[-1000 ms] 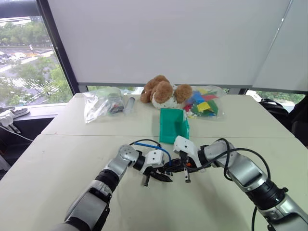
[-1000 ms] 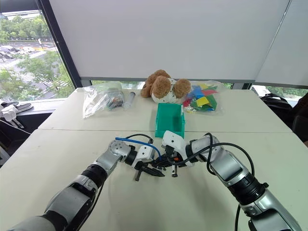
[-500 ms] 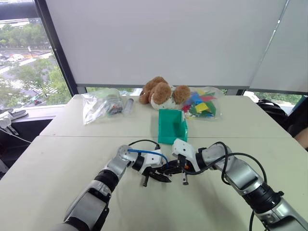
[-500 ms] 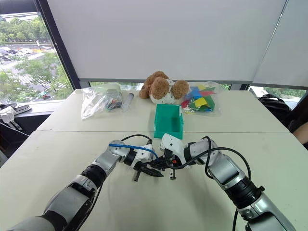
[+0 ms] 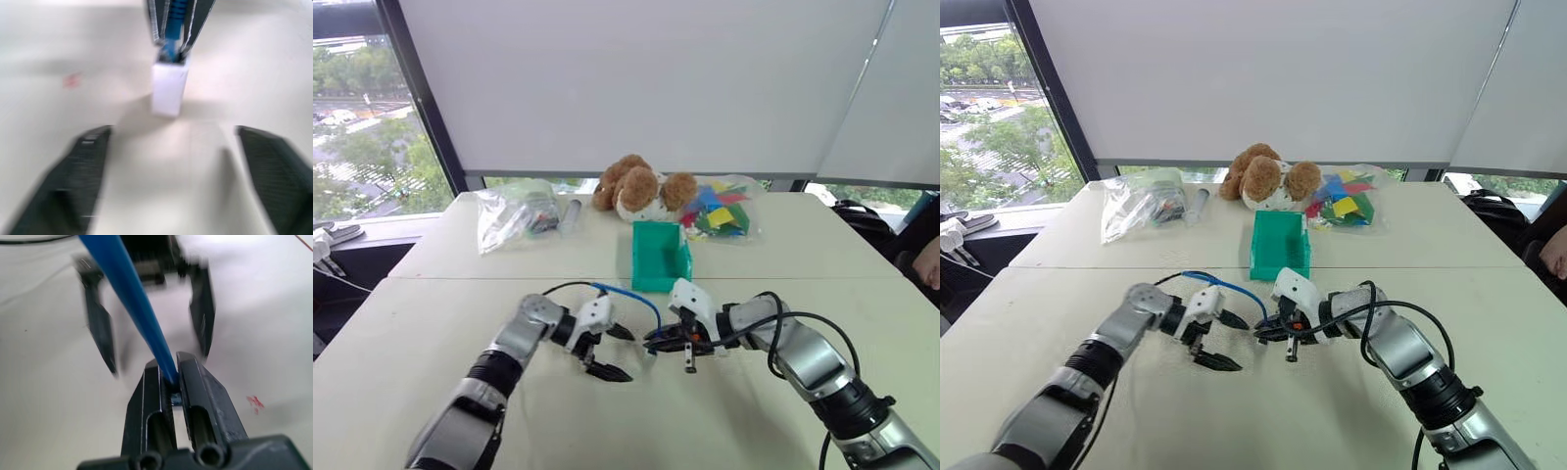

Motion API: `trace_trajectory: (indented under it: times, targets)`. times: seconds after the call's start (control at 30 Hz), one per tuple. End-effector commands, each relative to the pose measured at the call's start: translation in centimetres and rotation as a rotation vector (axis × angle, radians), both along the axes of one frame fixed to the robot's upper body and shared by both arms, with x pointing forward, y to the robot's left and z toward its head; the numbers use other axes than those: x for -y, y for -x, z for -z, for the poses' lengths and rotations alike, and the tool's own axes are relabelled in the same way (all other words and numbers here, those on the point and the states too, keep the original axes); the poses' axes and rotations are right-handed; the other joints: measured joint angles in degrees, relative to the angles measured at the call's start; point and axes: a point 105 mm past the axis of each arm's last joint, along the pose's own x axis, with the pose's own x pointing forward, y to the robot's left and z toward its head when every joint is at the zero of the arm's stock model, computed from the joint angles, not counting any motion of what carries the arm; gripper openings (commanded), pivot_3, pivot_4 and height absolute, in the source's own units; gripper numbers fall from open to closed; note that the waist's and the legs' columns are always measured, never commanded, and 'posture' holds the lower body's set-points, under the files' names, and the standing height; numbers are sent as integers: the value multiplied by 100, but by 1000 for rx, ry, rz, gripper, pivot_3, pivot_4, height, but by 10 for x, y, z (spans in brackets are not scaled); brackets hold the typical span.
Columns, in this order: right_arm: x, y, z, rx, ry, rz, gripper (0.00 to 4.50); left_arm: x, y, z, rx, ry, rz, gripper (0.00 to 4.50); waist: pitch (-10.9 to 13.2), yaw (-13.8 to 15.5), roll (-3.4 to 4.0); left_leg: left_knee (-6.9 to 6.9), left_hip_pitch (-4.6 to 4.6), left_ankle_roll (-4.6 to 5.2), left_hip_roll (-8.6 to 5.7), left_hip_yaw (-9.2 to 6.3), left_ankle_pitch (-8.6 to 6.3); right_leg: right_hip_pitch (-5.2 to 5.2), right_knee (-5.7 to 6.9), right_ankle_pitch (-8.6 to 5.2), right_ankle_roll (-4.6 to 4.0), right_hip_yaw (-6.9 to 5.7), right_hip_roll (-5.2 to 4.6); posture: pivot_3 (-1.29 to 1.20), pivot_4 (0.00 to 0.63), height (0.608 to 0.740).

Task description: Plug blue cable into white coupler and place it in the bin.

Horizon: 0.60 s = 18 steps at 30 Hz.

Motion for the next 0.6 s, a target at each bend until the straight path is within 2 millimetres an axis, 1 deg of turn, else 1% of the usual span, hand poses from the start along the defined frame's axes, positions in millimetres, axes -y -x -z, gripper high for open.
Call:
trace_trajectory:
  times: [0.03,0.13,0.17,0.2,0.27,0.33,0.37,0.5,0.6]
  targets:
    - [4,-22,-51,158,-94,75,0,-18,-6,-34,41,112,-96,4460,2,-11,2,0,-4,0,-1,0,0,-3,0,0,0,0,-1,0,150,740]
    - [11,-53,-90,237,-189,207,0,-38,-15,-48,66,167,-237,4460,9,-28,12,-4,-4,-2,-1,2,1,-12,3,1,1,3,-1,0,150,740]
    - [14,-63,-99,245,-213,243,0,-43,-16,-51,64,185,-268,4460,9,-27,12,-5,-4,-2,-1,2,1,-14,5,1,1,2,0,0,150,740]
    - [16,-72,-105,239,-230,277,0,-47,-15,-54,60,197,-288,4460,9,-32,12,-9,-4,-4,0,2,2,-16,5,1,1,2,1,0,150,740]
    - [18,-87,-112,228,-238,318,0,-52,-14,-56,54,207,-322,4460,9,-31,12,-18,-3,-5,0,3,2,-18,5,1,0,2,1,0,150,740]
    - [19,-108,-110,204,-237,378,0,-57,-11,-57,53,217,-352,4460,9,-35,13,-21,-4,-6,-1,3,2,-18,5,1,0,1,0,0,150,740]
    - [18,-115,-108,191,-237,399,0,-58,-9,-58,53,221,-359,4460,10,-45,14,-22,-4,-6,-2,8,2,-19,4,1,0,2,0,0,150,740]
    - [13,-139,-96,102,-253,480,0,-60,-4,-60,53,230,-385,4460,14,-48,19,-23,-4,-7,-4,13,3,-21,4,1,0,3,-2,0,150,740]
    - [12,-151,-87,53,-231,552,0,-61,-1,-61,57,232,-401,4460,18,-69,26,-28,-5,-11,-4,17,5,-27,5,2,-1,7,-3,0,150,740]
